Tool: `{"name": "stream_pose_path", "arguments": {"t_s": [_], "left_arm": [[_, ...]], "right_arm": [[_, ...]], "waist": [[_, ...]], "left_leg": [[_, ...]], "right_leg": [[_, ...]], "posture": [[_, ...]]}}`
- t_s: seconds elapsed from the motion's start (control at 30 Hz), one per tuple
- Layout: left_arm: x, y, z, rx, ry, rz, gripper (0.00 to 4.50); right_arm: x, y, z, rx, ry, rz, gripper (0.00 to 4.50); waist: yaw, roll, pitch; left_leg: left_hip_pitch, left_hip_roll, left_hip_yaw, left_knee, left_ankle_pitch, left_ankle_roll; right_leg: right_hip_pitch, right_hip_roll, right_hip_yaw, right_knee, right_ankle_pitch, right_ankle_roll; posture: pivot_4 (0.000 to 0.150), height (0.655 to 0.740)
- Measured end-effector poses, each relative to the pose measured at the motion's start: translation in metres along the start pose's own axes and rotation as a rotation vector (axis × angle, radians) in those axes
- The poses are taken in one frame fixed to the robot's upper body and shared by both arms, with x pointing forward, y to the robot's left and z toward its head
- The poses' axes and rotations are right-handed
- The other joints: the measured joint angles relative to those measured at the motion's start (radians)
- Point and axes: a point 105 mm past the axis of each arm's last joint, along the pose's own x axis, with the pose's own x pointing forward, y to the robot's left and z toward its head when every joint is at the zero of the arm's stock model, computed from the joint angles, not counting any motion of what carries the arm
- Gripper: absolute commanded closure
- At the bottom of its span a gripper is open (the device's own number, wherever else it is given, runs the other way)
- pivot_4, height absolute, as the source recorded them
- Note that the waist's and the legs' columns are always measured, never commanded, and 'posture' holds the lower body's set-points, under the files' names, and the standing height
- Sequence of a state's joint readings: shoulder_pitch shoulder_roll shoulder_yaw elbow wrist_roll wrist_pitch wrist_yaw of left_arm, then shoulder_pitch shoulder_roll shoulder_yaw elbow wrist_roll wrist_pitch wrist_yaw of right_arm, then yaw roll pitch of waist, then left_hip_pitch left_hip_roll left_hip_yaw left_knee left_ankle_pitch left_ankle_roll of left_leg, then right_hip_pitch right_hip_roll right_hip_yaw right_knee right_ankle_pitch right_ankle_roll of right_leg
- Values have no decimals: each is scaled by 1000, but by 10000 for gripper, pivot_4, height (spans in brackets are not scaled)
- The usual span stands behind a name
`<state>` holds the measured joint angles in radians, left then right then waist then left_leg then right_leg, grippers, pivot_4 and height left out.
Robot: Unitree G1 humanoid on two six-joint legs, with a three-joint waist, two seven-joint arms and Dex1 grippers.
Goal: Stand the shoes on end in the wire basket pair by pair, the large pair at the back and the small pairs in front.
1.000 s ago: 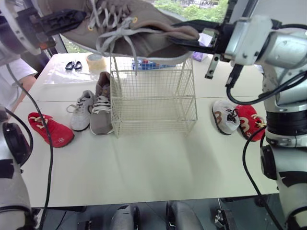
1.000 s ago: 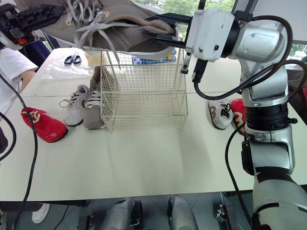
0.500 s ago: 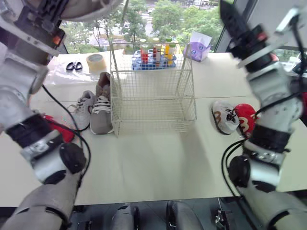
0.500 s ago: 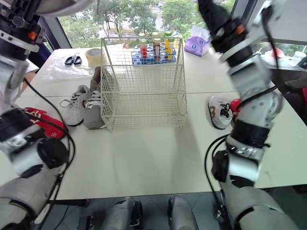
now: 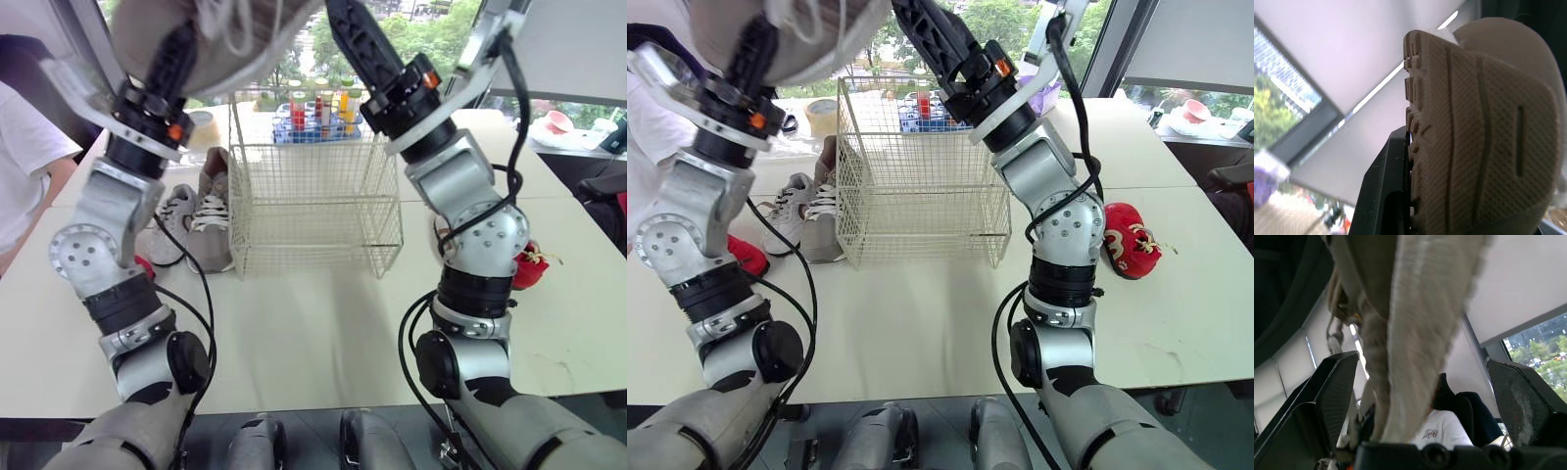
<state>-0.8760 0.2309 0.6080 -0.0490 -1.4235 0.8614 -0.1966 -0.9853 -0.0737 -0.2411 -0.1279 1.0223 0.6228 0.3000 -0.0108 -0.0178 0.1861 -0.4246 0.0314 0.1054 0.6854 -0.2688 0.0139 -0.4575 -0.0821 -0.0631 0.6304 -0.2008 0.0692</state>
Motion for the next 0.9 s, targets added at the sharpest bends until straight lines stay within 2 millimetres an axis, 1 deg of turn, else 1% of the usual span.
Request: {"name": "stream_pose_path", "arguments": {"t_s": [0.1,0.23,0.3,0.33,0.4,0.43,0.47,0.5,0.53,0.6,0.63,0.67,0.7,0.73,0.77,0.8,0.9], "left_arm": [[2,1,-9,-6,34,2,38676],[2,0,-13,-3,39,-2,38676],[1,1,-17,-9,47,1,38676],[1,2,-17,-14,44,2,38676],[0,2,-17,-19,41,-3,38676],[0,1,-17,-18,41,-6,38676],[1,0,-17,-12,44,-10,38676],[1,-1,-16,-4,45,-11,38676],[1,-1,-16,2,46,-12,38676],[1,-2,-16,20,47,-13,28309],[1,-2,-16,30,50,-7,25262],[1,0,-16,46,54,3,20025],[0,1,-16,58,61,12,15876],[-1,2,-17,67,72,21,9886],[-2,3,-19,71,81,28,5718],[-4,4,-20,71,87,32,146],[-7,2,-22,95,115,49,146]], "right_arm": [[4,1,3,-4,-15,14,405],[7,5,8,-14,-27,29,405],[7,4,8,-12,-29,28,5530],[7,3,7,-9,-28,25,9257],[7,1,7,-4,-31,18,19313],[7,1,8,-4,-33,19,23551],[7,1,8,-3,-36,19,26832],[7,2,8,-2,-37,21,28389],[7,2,8,-2,-38,22,28865],[7,2,8,-2,-38,28,28872],[7,2,8,-3,-36,29,28872],[7,1,7,-7,-30,26,28872],[6,0,7,-7,-24,23,28872],[6,-1,6,-4,-19,25,28872],[6,-1,5,-5,-15,28,28872],[7,-2,5,-7,-11,31,28872],[12,-3,11,-24,-1,44,28872]], "waist": [[-2,0,0],[-4,0,0],[-4,0,0],[-4,0,0],[-3,0,0],[-3,0,0],[-2,0,0],[-2,0,0],[-2,0,0],[-2,0,0],[-2,0,0],[-2,0,0],[-3,0,0],[-3,0,0],[-3,0,0],[-3,0,0],[-3,0,0]], "left_leg": [[0,0,0,0,0,0],[0,0,0,0,0,0],[0,0,0,0,0,0],[0,0,0,0,0,0],[0,0,0,0,0,0],[0,0,0,0,0,0],[0,0,0,0,0,0],[0,0,0,0,0,0],[0,0,0,0,0,0],[0,0,0,0,0,0],[0,0,0,0,0,0],[0,0,0,0,0,0],[0,0,0,0,0,0],[0,0,0,0,0,0],[0,0,0,0,0,0],[0,1,0,0,0,0],[0,1,0,0,0,0]], "right_leg": [[0,0,0,0,0,0],[-1,1,0,0,0,0],[-1,1,0,0,0,0],[-1,1,0,0,0,0],[-1,1,0,0,0,0],[-1,1,0,0,0,0],[-1,1,0,0,0,0],[-1,1,0,0,0,0],[0,1,0,-1,0,0],[-1,1,0,-1,0,0],[-1,1,0,-1,0,0],[-1,1,0,-1,0,0],[-1,1,0,-1,0,0],[-1,1,0,-1,0,0],[-1,1,0,-1,0,0],[-1,1,0,-1,0,0],[-1,1,0,-1,0,0]], "posture": [[1500,7400],[1500,7400],[1500,7400],[1500,7400],[1500,7400],[1500,7400],[1500,7400],[1500,7400],[1500,7400],[1500,7400],[1500,7400],[1500,7400],[1500,7400],[1500,7400],[1500,7400],[1500,7400],[1500,7400]]}}
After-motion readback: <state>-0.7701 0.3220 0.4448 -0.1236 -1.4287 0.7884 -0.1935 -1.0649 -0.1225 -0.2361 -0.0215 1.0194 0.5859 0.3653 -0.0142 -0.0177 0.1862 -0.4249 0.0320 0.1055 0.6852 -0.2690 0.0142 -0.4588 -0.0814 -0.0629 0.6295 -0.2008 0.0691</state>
